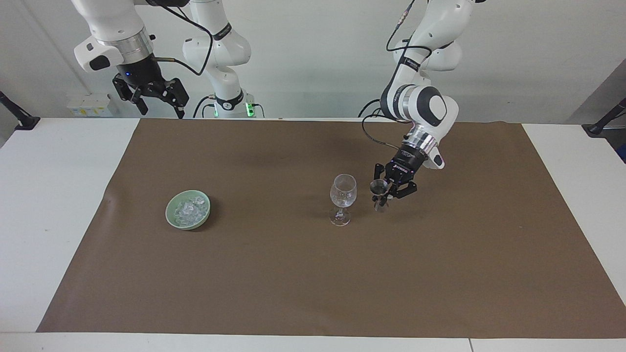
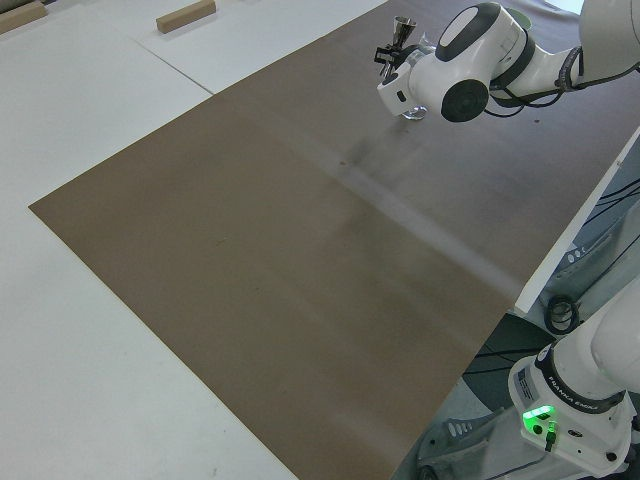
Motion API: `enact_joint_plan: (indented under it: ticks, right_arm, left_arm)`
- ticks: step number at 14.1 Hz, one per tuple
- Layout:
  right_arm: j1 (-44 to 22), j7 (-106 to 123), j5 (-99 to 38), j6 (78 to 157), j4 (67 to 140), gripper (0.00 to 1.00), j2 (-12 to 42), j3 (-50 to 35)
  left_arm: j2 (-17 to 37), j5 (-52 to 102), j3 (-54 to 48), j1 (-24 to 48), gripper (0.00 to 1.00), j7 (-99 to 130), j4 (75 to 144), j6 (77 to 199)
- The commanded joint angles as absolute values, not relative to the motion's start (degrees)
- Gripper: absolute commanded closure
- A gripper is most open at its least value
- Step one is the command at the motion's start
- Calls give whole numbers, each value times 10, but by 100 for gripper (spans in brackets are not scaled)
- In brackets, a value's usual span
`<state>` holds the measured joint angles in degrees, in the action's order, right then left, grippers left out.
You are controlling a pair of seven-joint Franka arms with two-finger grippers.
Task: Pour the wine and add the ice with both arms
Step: 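Carry the jigger with the left gripper to the clear glass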
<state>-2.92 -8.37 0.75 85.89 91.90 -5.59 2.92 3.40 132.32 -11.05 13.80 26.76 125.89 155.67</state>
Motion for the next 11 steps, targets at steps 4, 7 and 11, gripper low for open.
enact_joint_plan:
  ticks: [4,7,11]
  right_arm:
    - [-31,-74,-4,858,933,0,-69,33]
    - [-31,-74,-4,858,933,0,-69,33]
    - [-31,-74,-4,857,933,0,-69,33]
  left_arm:
    - [29,1339,-105,166,100,222,1252,1594]
    - [29,1338,-105,176,100,213,1250,1611]
    - [28,1335,-105,189,100,206,1240,1636]
